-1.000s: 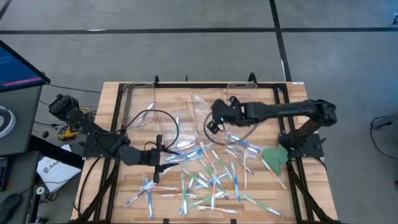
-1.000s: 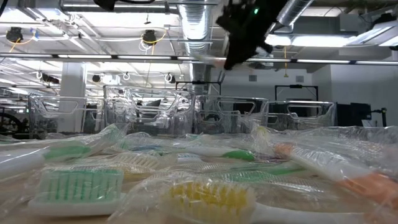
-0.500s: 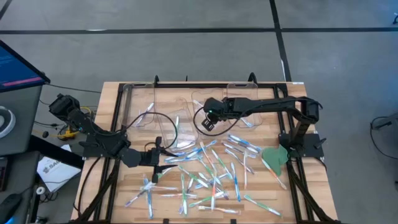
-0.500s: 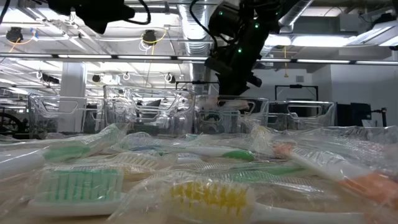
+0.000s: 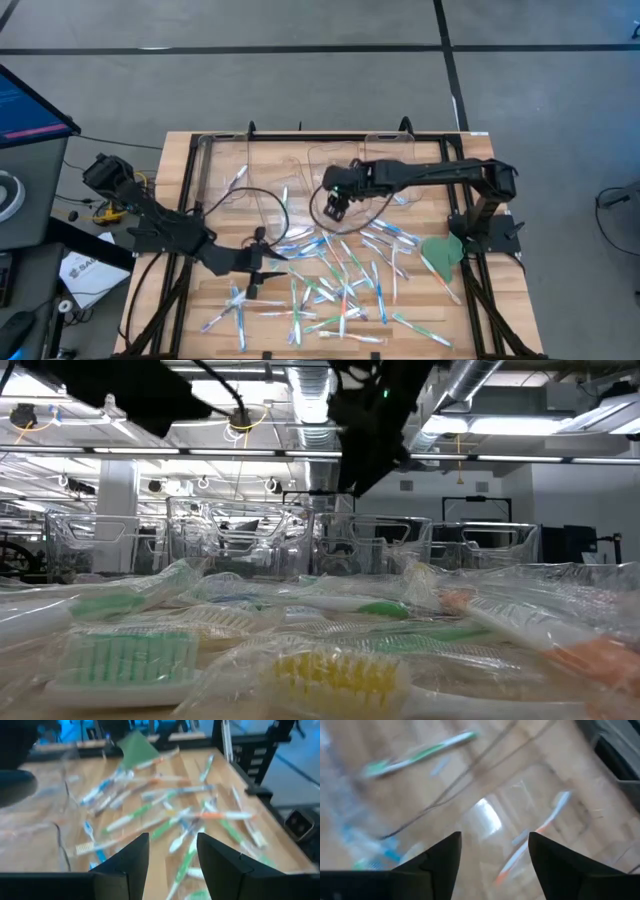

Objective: Pick & Place Toothbrushes
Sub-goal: Adjust the transparent bins

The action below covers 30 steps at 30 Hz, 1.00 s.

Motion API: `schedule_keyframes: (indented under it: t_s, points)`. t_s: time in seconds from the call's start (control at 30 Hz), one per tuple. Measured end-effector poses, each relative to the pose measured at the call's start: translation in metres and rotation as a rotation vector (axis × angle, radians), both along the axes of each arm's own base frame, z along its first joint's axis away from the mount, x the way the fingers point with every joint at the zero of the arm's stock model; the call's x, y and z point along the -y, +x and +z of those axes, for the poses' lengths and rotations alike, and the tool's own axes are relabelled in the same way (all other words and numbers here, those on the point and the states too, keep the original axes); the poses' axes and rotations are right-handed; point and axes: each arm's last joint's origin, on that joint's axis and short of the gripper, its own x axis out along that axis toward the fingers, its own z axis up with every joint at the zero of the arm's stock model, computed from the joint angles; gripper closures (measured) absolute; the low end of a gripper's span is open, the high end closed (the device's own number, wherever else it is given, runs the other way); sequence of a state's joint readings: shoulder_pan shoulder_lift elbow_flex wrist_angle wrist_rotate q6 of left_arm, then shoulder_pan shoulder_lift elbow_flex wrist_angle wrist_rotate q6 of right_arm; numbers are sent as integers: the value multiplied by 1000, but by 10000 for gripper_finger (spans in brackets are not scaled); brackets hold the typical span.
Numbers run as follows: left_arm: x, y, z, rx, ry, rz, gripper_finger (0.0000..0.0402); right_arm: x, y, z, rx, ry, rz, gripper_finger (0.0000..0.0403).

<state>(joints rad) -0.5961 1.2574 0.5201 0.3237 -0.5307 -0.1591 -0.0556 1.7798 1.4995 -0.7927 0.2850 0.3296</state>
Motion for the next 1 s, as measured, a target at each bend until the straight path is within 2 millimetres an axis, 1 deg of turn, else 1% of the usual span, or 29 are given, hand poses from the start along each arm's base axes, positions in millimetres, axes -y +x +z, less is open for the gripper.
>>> schedule_keyframes:
  t_s: [0.07, 0.13, 0.2, 0.3, 0.43, 0.5, 0.53, 0.6, 0.7, 0.73, 0.83, 1.0]
  points:
    - [2, 3, -8, -31, 18, 1, 246, -17, -1, 5, -23, -4, 55, 179]
    - [2, 4, -13, -44, 27, 3, 255, -36, -4, 7, -64, -5, 109, 185]
    - [1, 5, -12, -39, 23, 8, 270, -57, -10, 9, -116, 21, 152, 193]
    - [-1, 5, -8, -24, 27, 10, 305, -89, -20, 10, -166, 43, 187, 209]
    - [-6, 6, -5, -12, 34, 38, 361, -123, -29, 10, -162, 65, 200, 247]
    - [-9, 8, -5, -12, 36, 58, 388, -133, -32, 10, -150, 53, 192, 274]
    - [-10, 8, -5, -12, 31, 65, 394, -138, -33, 9, -147, 35, 191, 291]
    - [-12, 9, -6, -15, 15, 83, 396, -143, -34, 6, -147, 7, 188, 326]
    - [-13, 10, -7, -27, -15, 78, 398, -142, -35, 0, -156, 0, 166, 384]
    - [-12, 10, -7, -36, -31, 60, 400, -140, -35, -2, -161, -9, 158, 393]
    - [-11, 8, -10, -62, -91, 13, 400, -134, -36, -10, -181, -10, 121, 388]
    - [-19, -2, -30, -109, -125, 102, 400, -125, -31, -22, -145, 8, 83, 400]
